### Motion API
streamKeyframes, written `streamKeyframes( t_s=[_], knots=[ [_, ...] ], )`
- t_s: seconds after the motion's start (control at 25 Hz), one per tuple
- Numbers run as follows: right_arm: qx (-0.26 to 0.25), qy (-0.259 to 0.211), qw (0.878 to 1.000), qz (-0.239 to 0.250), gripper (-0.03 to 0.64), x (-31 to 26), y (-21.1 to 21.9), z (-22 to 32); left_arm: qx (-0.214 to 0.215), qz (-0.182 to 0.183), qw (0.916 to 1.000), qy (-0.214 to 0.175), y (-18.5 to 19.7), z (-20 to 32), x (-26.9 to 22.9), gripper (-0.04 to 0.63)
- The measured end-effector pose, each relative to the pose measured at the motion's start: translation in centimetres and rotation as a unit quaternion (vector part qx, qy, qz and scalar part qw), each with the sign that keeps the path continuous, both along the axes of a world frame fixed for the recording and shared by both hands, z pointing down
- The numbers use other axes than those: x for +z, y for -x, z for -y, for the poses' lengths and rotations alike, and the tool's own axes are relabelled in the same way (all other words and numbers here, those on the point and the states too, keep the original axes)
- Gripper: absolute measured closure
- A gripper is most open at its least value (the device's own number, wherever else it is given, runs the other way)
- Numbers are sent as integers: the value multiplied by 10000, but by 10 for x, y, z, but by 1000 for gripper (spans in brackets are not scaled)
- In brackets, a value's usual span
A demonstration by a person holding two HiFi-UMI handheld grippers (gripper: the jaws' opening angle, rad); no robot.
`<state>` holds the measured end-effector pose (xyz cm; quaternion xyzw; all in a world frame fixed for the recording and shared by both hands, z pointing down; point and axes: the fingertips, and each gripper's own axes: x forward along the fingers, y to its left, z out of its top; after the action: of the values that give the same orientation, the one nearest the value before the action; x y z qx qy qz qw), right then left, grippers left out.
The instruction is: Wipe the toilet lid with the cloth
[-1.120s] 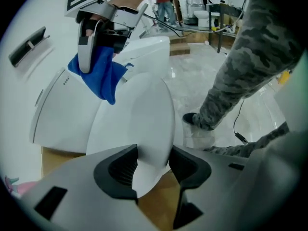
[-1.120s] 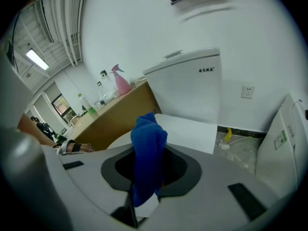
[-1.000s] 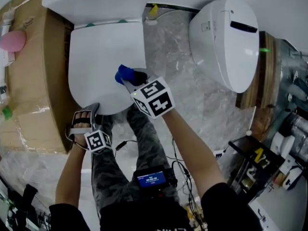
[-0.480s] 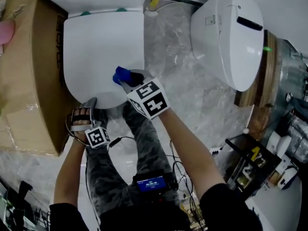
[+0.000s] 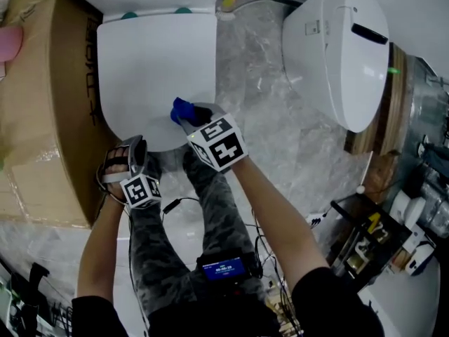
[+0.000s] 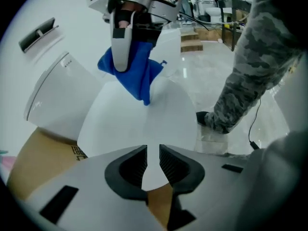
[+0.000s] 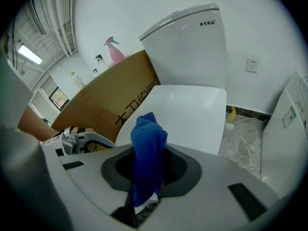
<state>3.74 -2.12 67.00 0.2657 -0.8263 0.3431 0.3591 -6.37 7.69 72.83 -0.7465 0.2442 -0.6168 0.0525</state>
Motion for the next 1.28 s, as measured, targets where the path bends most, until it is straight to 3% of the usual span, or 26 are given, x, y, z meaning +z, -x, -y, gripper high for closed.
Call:
streamKeyframes(
  t_s=[0.2, 0.4, 0.56, 0.72, 1.0, 1.12, 1.28],
  knots=[
    [153, 44, 9999, -61, 526, 3, 3, 8, -814, -501, 9954, -32, 4, 27, -20, 548],
    [391, -16, 9991, -181, 526, 3, 3, 33, -1509, -1028, 9831, -151, 9, 67, -44, 583],
    [306, -238, 9984, -418, 526, 1, 8, 60, -1897, -1358, 9721, -253, 17, 98, -57, 584],
    [341, -322, 9978, -470, 526, 3, 21, 94, -2406, -1854, 9527, -89, 27, 124, -63, 584],
    [327, -628, 9953, -667, 526, 12, 48, 159, -3335, -2715, 9025, 237, 47, 169, -70, 584],
    [308, -655, 9945, -764, 526, 21, 58, 180, -3528, -2879, 8899, 273, 53, 184, -72, 584],
    [253, -717, 9929, -910, 526, 35, 71, 202, -3655, -3007, 8803, 317, 58, 195, -70, 584]
  ],
)
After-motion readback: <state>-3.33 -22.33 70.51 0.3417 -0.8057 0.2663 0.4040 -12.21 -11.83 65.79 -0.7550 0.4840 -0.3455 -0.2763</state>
